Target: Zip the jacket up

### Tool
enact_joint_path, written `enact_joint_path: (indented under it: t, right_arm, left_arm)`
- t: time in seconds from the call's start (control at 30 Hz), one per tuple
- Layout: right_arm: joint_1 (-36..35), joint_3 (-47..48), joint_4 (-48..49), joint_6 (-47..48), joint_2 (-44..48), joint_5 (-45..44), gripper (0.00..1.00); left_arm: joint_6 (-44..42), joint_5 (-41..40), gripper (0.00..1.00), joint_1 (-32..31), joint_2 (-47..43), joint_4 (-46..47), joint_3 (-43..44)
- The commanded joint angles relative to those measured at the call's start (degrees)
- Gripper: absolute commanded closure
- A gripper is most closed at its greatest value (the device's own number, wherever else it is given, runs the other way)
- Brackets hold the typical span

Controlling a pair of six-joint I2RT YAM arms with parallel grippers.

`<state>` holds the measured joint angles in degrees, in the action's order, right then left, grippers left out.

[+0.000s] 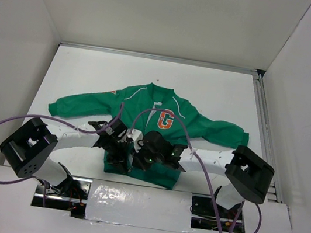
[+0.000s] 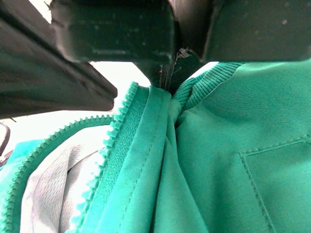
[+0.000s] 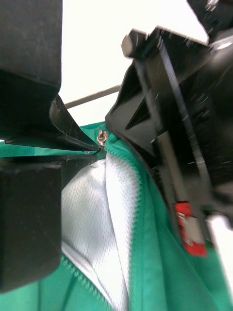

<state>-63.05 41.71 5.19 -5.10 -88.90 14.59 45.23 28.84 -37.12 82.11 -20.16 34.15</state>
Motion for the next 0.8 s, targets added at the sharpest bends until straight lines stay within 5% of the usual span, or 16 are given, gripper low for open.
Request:
enact_joint_path:
  t: [0.0,0.23,0.43,0.77]
  right_arm:
    - [-0.50,-0.14,5.70,-0.26,3.82,-1.06,0.87]
    - [-1.72,1.79,5.19,1.14,0.93,2.11,0.87]
    - [-2.17,0.39,1.85,2.20,1.89,-5.36,0.56]
    - [-2.26,2.32,0.43,3.26,-1.53,-6.87,0.48]
  left_arm:
    - [-1.20,-1.51,1.00,0.03,0.60,-0.49,1.27]
    - [-1.20,-1.42,1.00,0.03,-0.63,-0.58,0.83]
    - [-1.37,-1.86,1.00,0.03,-1.16,-0.67,0.39]
    - [-1.55,-1.42,1.00,0.03,-0.54,-0.14,0.65]
